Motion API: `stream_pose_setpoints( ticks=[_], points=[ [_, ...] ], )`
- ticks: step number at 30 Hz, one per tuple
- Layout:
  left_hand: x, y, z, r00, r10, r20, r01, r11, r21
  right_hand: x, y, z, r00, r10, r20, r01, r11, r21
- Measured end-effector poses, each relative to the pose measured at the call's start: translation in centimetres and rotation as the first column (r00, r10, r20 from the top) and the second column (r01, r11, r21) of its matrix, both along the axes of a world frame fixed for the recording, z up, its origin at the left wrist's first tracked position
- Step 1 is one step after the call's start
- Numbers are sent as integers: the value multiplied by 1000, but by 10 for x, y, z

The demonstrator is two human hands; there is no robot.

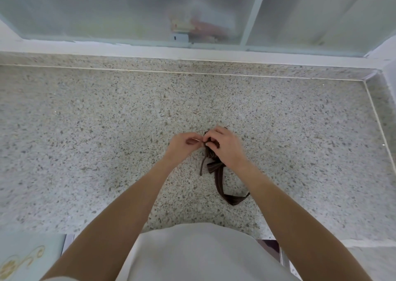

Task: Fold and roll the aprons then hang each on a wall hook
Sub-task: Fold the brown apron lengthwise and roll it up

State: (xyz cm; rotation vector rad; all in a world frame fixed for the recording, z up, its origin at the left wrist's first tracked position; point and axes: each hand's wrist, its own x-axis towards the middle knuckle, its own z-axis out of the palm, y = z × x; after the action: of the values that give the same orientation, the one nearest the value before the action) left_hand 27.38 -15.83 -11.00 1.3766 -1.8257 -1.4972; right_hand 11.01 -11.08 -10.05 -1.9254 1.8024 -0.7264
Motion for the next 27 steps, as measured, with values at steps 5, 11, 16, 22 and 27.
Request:
stream_pose_setpoints(
  ticks=[5,11,16,22,27],
  points=[
    [6,-7,9,942,-195,273,232,966,-113,6,-1,-1,998,-15,60,10,996,89],
    [7,-7,3,909,-123,398,190,973,-134,11,-3,3,995,-76,62,62,978,197],
    [12,-7,-1,869,-93,485,170,979,-117,7,2,8,934,-312,173,254,922,292],
    [19,0,-4,791,-75,607,191,973,-129,-3,12,7,912,-381,153,330,902,278],
    [25,1,-5,773,-58,632,169,979,-117,-5,21,5,932,-334,139,307,934,184]
  ],
)
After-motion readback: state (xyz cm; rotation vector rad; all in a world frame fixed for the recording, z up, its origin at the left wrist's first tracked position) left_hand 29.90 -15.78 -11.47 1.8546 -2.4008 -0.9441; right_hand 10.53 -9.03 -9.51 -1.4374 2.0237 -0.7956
